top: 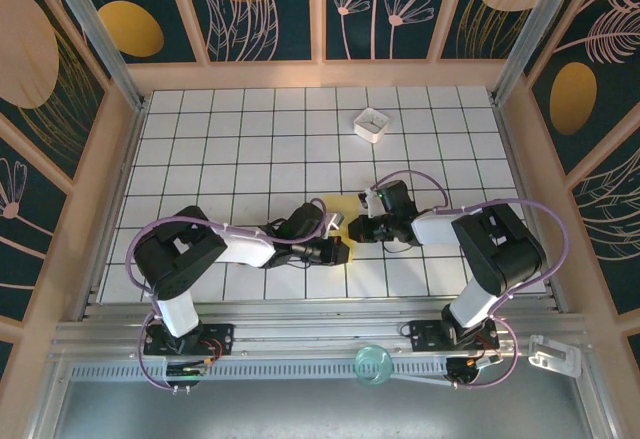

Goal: Fold a paper plane with a square sheet of paper (pick it up from the middle)
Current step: Third fold the triangle at the center of the table.

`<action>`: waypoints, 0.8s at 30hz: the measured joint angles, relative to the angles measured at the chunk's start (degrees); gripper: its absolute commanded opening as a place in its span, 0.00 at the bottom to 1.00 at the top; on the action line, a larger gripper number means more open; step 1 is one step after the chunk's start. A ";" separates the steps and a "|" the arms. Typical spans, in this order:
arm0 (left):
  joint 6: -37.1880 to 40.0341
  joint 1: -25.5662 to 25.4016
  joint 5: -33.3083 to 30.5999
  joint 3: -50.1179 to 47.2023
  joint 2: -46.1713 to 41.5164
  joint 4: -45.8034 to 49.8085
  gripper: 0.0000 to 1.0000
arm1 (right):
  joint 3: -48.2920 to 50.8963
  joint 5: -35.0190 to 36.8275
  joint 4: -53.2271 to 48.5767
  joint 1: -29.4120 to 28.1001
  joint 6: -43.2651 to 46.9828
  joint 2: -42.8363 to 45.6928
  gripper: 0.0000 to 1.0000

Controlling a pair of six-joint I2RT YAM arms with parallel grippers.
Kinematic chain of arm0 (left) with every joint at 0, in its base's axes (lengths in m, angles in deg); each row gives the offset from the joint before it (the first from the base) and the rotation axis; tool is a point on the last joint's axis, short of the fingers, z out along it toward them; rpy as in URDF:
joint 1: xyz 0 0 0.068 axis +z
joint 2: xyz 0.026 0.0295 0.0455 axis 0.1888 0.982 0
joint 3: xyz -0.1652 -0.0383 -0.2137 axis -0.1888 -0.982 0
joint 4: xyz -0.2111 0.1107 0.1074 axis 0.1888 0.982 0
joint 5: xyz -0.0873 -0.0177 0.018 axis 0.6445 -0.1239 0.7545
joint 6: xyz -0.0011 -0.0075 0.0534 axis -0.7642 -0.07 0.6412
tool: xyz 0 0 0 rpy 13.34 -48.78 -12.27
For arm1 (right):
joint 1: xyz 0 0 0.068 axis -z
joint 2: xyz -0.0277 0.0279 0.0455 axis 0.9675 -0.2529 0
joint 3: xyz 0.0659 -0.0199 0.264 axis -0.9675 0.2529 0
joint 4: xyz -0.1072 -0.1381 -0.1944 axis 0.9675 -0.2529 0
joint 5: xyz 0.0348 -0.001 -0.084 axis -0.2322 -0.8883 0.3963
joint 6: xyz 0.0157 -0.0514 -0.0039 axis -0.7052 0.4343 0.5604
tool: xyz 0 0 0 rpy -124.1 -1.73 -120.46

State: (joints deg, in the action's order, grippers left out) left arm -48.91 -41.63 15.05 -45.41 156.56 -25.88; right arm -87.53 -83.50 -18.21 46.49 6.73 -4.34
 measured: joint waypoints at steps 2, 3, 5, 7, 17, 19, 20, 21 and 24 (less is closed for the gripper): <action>0.00 0.00 0.44 0.00 0.33 -0.02 0.03 | 0.00 0.00 0.00 0.00 0.00 0.00 0.00; 0.00 0.00 0.68 0.02 0.66 -0.02 0.03 | 0.00 0.00 0.00 0.00 0.00 0.00 0.00; 0.00 0.00 0.74 0.04 1.20 0.00 0.04 | 0.00 0.00 0.00 0.00 0.00 0.00 0.00; 0.00 0.00 0.76 0.22 1.70 0.02 0.04 | 0.00 0.00 0.00 0.00 0.00 0.00 0.00; 0.04 0.00 0.92 1.68 2.99 0.04 0.04 | 0.00 0.00 0.00 0.00 0.00 0.00 0.00; 0.04 0.00 0.92 1.75 3.13 0.04 0.04 | 0.00 0.00 0.00 0.00 0.00 0.00 0.00; 0.04 0.00 0.92 1.79 3.21 0.04 0.04 | 0.00 0.00 0.00 0.00 0.00 0.00 0.00; 0.04 0.00 0.92 1.86 3.32 0.04 0.04 | 0.00 -0.02 0.00 0.00 0.00 0.00 0.00; 0.04 0.00 0.92 1.97 3.65 0.04 0.04 | 0.00 0.00 0.00 0.00 0.00 0.00 0.00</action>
State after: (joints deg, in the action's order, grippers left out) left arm -48.87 -41.63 15.97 -43.45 160.21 -25.84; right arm -87.53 -83.50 -18.21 46.49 6.73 -4.34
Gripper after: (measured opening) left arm 0.061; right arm 0.042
